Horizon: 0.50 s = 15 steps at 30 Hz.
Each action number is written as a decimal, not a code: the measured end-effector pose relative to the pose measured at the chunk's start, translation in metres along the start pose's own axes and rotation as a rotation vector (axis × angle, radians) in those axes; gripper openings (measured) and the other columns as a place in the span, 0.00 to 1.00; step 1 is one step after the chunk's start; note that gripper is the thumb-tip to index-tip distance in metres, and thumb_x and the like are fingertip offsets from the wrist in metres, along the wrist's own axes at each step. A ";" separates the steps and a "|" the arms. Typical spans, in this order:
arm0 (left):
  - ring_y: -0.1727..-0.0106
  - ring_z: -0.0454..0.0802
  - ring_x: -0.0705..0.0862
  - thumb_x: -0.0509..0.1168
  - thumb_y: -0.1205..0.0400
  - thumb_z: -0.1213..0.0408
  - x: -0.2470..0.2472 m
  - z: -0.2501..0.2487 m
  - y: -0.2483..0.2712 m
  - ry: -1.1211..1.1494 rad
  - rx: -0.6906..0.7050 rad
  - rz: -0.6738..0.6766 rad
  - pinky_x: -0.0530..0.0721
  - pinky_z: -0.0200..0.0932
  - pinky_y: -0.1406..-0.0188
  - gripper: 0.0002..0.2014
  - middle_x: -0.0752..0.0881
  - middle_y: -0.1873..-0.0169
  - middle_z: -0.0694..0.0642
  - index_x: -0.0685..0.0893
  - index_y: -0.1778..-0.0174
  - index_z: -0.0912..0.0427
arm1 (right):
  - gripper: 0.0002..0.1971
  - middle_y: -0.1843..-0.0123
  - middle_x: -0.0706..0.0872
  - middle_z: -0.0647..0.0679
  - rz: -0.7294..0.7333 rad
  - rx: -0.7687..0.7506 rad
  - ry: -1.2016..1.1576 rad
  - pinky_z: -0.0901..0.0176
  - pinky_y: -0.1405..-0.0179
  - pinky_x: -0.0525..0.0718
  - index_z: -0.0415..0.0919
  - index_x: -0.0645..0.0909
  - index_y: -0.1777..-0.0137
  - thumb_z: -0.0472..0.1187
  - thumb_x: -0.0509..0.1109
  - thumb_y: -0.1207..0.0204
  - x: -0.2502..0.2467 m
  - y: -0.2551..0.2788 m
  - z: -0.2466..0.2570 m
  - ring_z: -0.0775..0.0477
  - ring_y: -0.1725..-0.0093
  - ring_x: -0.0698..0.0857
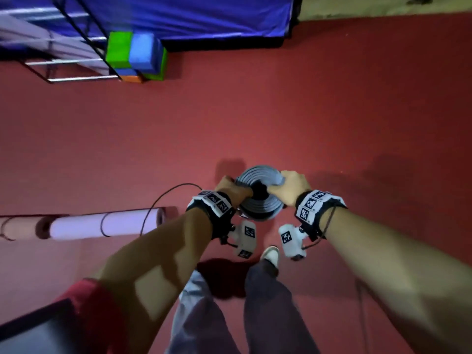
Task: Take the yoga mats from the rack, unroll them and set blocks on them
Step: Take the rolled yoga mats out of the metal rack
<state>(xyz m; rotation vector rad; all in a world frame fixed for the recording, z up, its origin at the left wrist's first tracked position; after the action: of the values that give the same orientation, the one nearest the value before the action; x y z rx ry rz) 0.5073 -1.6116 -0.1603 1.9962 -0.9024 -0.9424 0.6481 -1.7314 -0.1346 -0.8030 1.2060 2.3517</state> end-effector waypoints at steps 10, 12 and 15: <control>0.49 0.64 0.87 0.75 0.27 0.73 0.131 0.037 -0.070 0.142 -0.057 0.197 0.89 0.57 0.62 0.26 0.85 0.43 0.66 0.77 0.33 0.64 | 0.36 0.42 0.73 0.44 0.069 0.143 0.077 0.53 0.57 0.87 0.54 0.69 0.26 0.62 0.73 0.34 0.015 -0.036 -0.127 0.40 0.54 0.83; 0.55 0.61 0.86 0.74 0.26 0.74 0.147 0.048 -0.087 0.121 -0.056 0.222 0.86 0.48 0.70 0.25 0.86 0.45 0.67 0.78 0.33 0.64 | 0.37 0.41 0.71 0.44 0.098 0.171 0.084 0.48 0.57 0.90 0.53 0.69 0.27 0.62 0.74 0.34 0.025 -0.045 -0.145 0.39 0.54 0.83; 0.57 0.58 0.86 0.75 0.26 0.73 0.165 0.063 -0.114 0.080 -0.013 0.235 0.82 0.39 0.75 0.24 0.87 0.45 0.69 0.81 0.34 0.68 | 0.36 0.40 0.72 0.43 0.122 0.197 0.115 0.51 0.51 0.85 0.50 0.70 0.29 0.63 0.75 0.35 0.043 -0.062 -0.168 0.38 0.50 0.81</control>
<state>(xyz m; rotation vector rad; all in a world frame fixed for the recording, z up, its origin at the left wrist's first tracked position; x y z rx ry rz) 0.5658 -1.7124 -0.3357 1.8547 -1.0552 -0.7299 0.7027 -1.8326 -0.2789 -0.8275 1.5474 2.2608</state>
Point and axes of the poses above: each hand's wrist, its own y-axis away from the middle knuckle, its own x-axis out of the palm, z = x × y, the point moved 4 cm from there along -y, towards the middle knuckle
